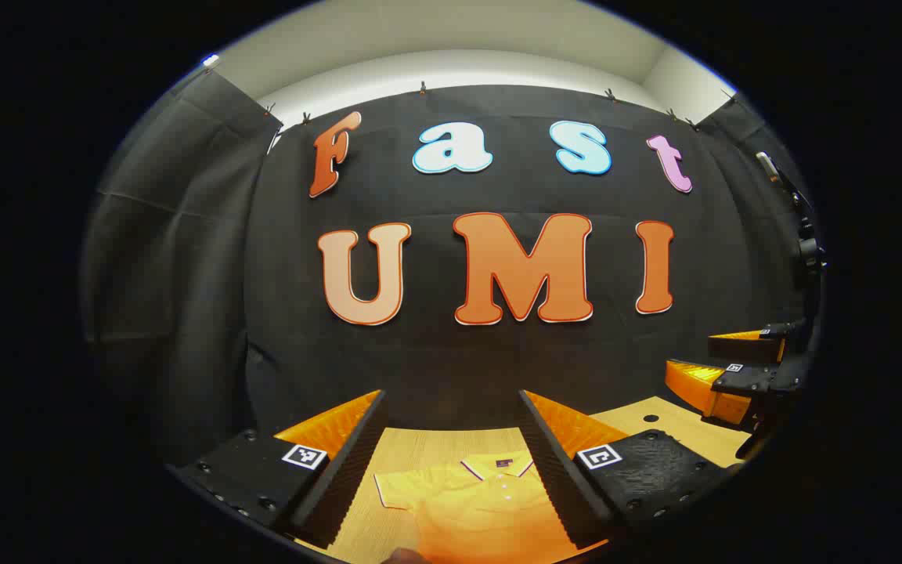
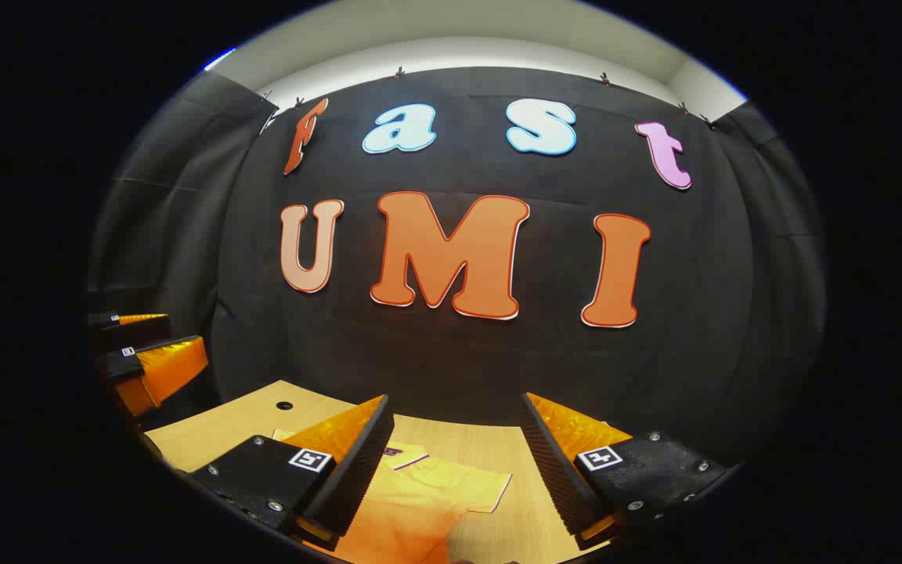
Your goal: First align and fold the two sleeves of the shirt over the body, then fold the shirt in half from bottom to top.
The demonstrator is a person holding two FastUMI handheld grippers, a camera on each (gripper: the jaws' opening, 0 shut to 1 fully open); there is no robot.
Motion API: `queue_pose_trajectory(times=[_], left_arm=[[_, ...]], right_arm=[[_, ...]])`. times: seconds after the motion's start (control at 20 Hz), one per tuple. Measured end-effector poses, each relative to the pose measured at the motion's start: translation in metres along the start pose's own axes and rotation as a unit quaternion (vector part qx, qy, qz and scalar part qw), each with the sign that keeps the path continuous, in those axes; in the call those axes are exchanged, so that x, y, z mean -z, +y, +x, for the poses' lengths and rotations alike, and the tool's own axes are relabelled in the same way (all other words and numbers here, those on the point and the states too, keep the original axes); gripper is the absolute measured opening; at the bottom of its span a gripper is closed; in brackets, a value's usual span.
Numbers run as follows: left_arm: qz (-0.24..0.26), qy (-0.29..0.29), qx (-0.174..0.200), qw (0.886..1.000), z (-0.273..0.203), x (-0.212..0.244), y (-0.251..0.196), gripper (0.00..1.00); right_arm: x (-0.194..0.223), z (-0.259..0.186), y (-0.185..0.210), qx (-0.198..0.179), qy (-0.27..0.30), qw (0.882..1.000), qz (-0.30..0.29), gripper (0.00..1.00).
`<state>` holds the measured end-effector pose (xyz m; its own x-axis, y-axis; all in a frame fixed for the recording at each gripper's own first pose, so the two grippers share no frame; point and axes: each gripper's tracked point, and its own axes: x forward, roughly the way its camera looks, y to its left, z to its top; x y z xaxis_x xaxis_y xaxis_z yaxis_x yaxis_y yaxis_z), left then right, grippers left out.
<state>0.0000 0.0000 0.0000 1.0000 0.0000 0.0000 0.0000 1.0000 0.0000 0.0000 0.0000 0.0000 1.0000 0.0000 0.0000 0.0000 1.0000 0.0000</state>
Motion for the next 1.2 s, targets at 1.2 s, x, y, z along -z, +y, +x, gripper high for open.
queue_pose_trajectory(times=[1.2], left_arm=[[0.054,-0.018,-0.047,0.997,-0.020,-0.009,0.011,0.99]], right_arm=[[0.128,0.080,-0.038,0.005,0.199,0.980,0.016,0.99]])
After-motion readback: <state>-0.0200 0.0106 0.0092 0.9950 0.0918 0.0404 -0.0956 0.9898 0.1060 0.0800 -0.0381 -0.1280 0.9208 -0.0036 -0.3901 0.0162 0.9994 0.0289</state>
